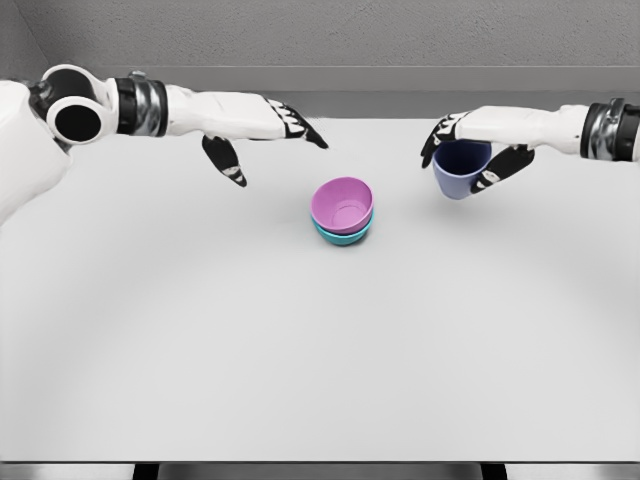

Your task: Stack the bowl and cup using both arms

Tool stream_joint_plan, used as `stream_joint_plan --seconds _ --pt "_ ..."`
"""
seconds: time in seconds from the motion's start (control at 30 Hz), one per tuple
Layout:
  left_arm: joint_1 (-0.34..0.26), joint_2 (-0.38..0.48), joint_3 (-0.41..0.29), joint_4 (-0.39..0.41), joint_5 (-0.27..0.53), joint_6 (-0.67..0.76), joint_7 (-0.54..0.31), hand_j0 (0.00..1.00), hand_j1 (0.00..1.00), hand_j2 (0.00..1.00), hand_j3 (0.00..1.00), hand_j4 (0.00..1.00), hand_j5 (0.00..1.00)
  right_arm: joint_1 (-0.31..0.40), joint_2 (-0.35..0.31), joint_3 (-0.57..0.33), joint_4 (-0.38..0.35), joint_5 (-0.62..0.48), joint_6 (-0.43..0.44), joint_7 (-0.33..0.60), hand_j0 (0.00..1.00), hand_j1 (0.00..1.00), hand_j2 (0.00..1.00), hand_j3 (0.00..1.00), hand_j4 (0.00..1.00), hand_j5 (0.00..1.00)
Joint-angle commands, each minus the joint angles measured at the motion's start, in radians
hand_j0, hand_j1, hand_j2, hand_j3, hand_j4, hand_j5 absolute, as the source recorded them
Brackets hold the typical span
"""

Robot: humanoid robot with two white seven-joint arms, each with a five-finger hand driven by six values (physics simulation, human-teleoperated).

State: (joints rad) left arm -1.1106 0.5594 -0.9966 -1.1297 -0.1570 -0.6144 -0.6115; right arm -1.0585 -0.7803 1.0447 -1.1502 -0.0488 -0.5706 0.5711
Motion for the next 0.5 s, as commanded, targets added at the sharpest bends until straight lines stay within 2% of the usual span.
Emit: stream_joint_plan --seconds 0.0,0.07,0.13,0.17,0.27,0.3,0.33,0.43,0.47 --pt "0.017 0.144 0.099 -0.077 0.071 0.004 0.001 1.0 1.0 1.0 1.0 1.0 1.0 0.0 0.003 -0.002 -0.002 -0.008 0.001 0.0 0.62 0.62 0.62 0.62 0.62 0.62" --pt "0.097 0.232 0.157 -0.136 0.073 0.004 0.001 1.0 1.0 1.0 1.0 1.0 1.0 0.0 0.006 -0.002 -0.016 -0.008 0.003 -0.002 0.62 0.62 0.62 0.62 0.62 0.62" --pt "0.19 0.275 0.233 -0.16 0.073 0.004 0.001 1.0 1.0 1.0 1.0 1.0 1.0 -0.008 0.006 -0.002 -0.028 -0.008 0.003 -0.002 0.62 0.62 0.62 0.62 0.62 0.62" --pt "0.238 0.301 0.279 -0.168 0.073 0.004 0.061 1.0 1.0 1.0 1.0 1.0 1.0 -0.008 0.006 -0.002 -0.028 -0.008 0.003 -0.002 0.62 0.62 0.62 0.62 0.62 0.62" --pt "0.342 0.312 0.368 -0.168 0.094 0.004 0.239 1.0 1.0 1.0 1.0 1.0 1.0 -0.015 0.006 -0.002 -0.029 -0.008 0.003 -0.002 0.62 0.62 0.62 0.62 0.62 0.62" --pt "0.351 0.32 0.383 -0.168 0.094 0.004 0.277 1.0 1.0 1.0 1.0 1.0 1.0 -0.017 0.006 -0.002 -0.032 -0.008 0.001 -0.002 0.62 0.62 0.62 0.62 0.62 0.62" --pt "0.386 0.324 0.409 -0.163 0.096 0.004 0.305 1.0 1.0 1.0 1.0 1.0 1.0 -0.021 0.006 -0.002 -0.043 -0.01 0.003 -0.002 0.62 0.62 0.62 0.62 0.62 0.62" --pt "0.534 0.313 0.555 -0.156 0.091 0.004 0.305 1.0 1.0 1.0 1.0 1.0 1.0 -0.028 0.006 -0.002 -0.045 -0.011 0.003 -0.002 0.62 0.62 0.62 0.62 0.62 0.62" --pt "0.558 0.312 0.584 -0.147 0.083 0.004 0.305 1.0 1.0 1.0 1.0 1.0 1.0 -0.029 0.006 -0.003 -0.046 -0.011 0.001 -0.002 0.62 0.62 0.62 0.62 0.62 0.62"
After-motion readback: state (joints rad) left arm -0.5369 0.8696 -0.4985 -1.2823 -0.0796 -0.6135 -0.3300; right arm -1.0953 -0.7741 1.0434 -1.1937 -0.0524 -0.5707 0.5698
